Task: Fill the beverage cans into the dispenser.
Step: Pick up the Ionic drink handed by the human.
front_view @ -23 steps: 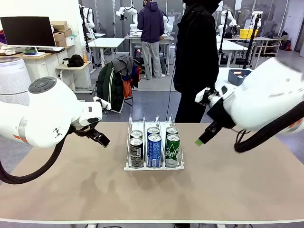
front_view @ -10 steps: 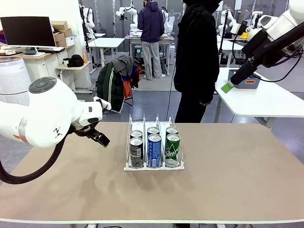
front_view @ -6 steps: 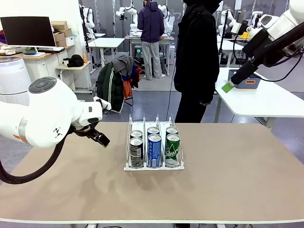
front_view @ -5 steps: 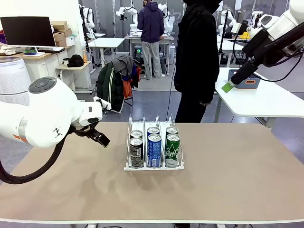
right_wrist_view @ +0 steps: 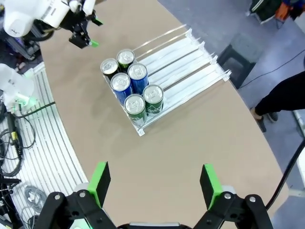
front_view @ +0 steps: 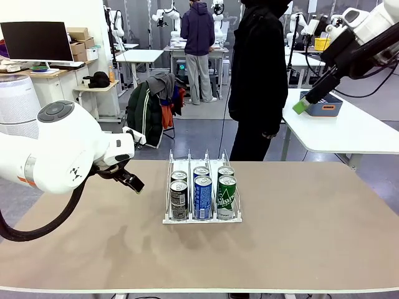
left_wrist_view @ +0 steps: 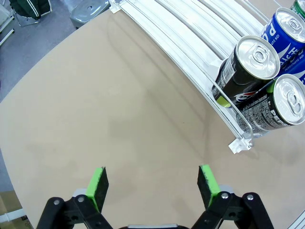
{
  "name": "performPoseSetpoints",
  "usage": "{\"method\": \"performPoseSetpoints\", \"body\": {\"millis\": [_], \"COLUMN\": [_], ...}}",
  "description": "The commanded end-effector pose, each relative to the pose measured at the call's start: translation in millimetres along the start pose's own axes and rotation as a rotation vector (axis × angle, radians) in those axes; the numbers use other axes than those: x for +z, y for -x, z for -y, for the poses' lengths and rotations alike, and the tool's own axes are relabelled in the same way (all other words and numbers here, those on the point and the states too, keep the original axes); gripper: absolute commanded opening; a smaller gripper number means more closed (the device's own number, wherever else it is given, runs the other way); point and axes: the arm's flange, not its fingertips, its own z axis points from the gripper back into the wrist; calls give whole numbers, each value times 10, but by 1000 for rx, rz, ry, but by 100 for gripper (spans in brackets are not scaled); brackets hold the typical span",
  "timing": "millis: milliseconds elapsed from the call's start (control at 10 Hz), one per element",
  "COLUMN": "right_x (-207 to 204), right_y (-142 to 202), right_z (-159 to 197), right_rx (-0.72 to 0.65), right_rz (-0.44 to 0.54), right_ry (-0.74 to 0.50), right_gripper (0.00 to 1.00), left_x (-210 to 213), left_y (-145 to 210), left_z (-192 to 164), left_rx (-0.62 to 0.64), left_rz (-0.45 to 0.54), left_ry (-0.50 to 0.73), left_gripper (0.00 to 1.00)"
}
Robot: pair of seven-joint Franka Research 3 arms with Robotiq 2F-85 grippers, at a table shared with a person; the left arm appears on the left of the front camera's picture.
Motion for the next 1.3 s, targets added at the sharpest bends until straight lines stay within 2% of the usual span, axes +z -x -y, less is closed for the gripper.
{"method": "performPoseSetpoints", "body": {"millis": [0,300,600,900,1200], "right_x": [188,507,795,795,839], "right_y": [-28,-111,-113,-61,-81], "right_z": [71,207,527,571,532], "right_rx": [69,90,41,8,17], "right_rz": [33,101,186,221,194], "right_ry": [-18,-22,-106,-69,-75], "right_gripper": [100,100,100,100,100], "left_x": [-1,-1,-1,-1,-1], "left_y": [5,5,5,5,5], "left_z": [-7,-7,-7,-7,-7], "left_rx": [2,2,2,2,2], "left_rz": [-1,-1,-1,-1,-1], "left_ry": [0,0,0,0,0], "left_gripper": [100,100,100,100,100]}}
